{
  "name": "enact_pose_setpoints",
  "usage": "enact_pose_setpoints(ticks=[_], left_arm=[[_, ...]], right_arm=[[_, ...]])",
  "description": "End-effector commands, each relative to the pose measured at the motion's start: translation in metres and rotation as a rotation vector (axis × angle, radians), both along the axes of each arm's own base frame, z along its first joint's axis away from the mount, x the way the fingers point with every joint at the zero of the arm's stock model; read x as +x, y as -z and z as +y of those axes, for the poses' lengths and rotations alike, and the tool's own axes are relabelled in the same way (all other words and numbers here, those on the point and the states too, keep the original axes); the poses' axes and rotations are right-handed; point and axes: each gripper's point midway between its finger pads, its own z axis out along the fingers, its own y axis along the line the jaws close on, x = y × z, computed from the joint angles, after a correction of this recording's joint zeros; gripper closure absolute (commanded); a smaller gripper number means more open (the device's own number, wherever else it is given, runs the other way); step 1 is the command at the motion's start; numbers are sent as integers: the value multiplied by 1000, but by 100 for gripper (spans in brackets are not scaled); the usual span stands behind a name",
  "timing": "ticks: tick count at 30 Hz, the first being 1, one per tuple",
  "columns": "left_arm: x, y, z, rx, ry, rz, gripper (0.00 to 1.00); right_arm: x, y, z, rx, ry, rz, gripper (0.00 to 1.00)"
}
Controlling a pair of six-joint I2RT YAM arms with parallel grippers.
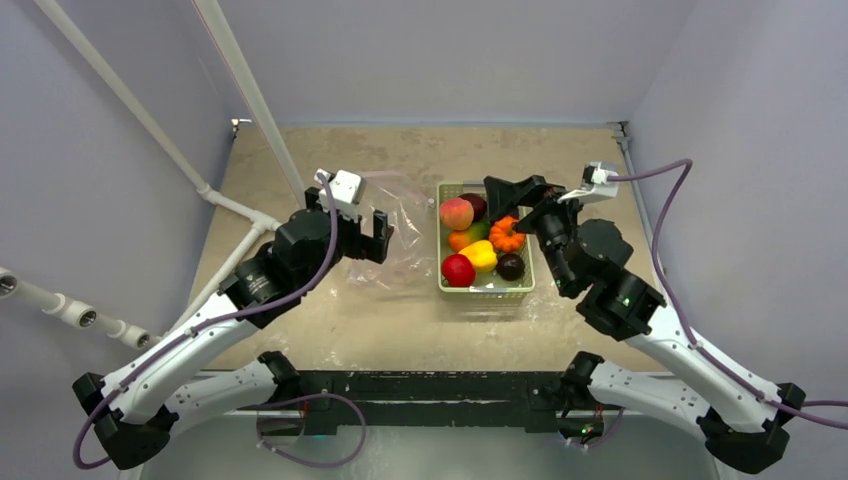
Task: Place the food in the zip-top bag and seal the zipper
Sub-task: Move the bin to the center of the board.
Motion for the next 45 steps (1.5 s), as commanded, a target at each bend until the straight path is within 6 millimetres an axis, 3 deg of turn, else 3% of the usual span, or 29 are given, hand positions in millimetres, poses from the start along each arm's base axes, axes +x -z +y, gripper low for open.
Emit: enact_pose_setpoints(ticks=[1, 11, 27, 32, 40, 45], left_arm=[[-2, -12, -4, -31, 42, -51, 1], [-6, -15, -1, -35, 49, -67, 1], [-2, -15, 14, -21, -29, -75, 1], [-2, -16, 16, -22, -36, -78, 1], [-4, -22, 19, -42, -45, -90, 1], [-6, -23, 20, -49, -41, -93, 1]], right_arm=[[9, 3, 6, -14, 22, 52, 1], [7, 9, 32, -29, -92, 40, 1], [33, 65, 82, -151, -171, 154, 11], [47, 91, 97, -200, -163, 221, 22], [65, 147, 112, -286, -126, 348, 49], [77, 183, 120, -345, -100, 414, 52]])
